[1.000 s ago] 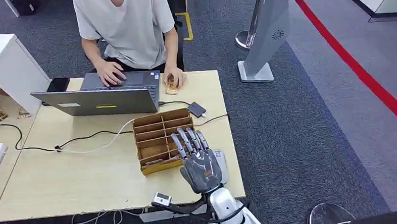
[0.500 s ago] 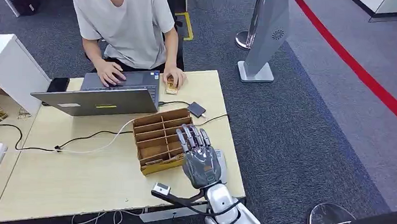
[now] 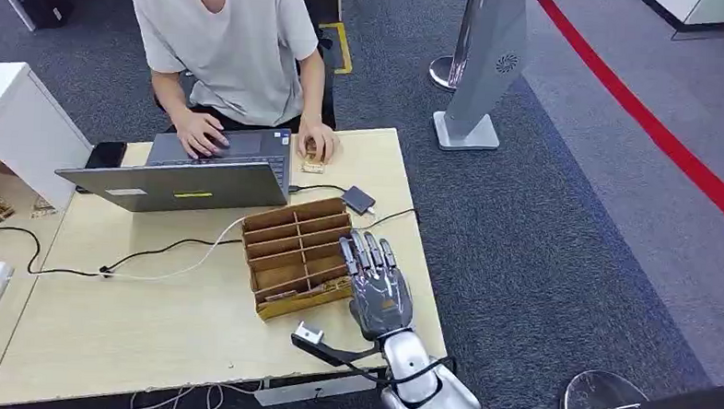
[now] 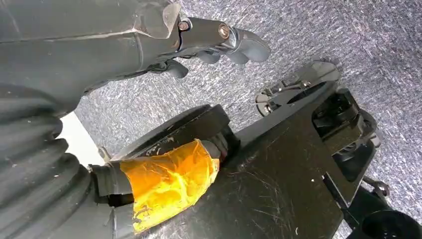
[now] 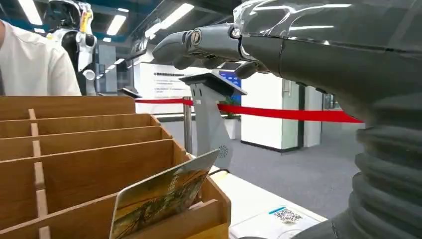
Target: Pass the card to the sensor for recognition and then transmit it.
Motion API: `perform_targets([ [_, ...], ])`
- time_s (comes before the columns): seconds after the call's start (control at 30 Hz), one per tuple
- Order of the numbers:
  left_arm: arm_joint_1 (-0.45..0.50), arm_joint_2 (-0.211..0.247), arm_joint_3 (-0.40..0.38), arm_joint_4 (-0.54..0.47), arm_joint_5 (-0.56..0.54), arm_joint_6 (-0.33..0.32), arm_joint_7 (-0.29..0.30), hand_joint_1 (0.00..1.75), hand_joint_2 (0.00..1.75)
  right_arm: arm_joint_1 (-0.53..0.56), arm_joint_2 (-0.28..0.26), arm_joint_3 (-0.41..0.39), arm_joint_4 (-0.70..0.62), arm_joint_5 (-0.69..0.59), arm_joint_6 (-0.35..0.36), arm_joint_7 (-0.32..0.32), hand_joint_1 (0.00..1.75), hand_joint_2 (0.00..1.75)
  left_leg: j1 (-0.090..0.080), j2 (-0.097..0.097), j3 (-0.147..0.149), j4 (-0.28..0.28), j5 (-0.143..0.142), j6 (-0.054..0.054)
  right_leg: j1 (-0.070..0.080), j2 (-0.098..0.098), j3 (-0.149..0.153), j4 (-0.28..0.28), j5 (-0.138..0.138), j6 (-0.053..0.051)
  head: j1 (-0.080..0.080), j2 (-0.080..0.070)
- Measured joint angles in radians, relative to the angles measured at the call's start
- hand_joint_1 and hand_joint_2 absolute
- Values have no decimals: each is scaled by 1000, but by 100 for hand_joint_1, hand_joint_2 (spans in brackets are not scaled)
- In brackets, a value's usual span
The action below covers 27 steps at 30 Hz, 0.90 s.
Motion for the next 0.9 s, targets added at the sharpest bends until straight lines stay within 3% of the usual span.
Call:
perform_targets([
  [0.43, -5, -2, -1, 0, -3, 0, 3, 0, 175, -8, 0, 0, 14, 0, 0, -14, 0, 175, 0, 0, 0, 0, 0, 0, 0, 0, 0, 0, 0, 0, 0, 0],
  [0.9, -8, -7, -1, 0, -5, 0, 12, 0, 175, 3, 40, 2, 36, 0, 0, -42, 0, 175, 0, 0, 0, 0, 0, 0, 0, 0, 0, 0, 0, 0, 0, 0],
])
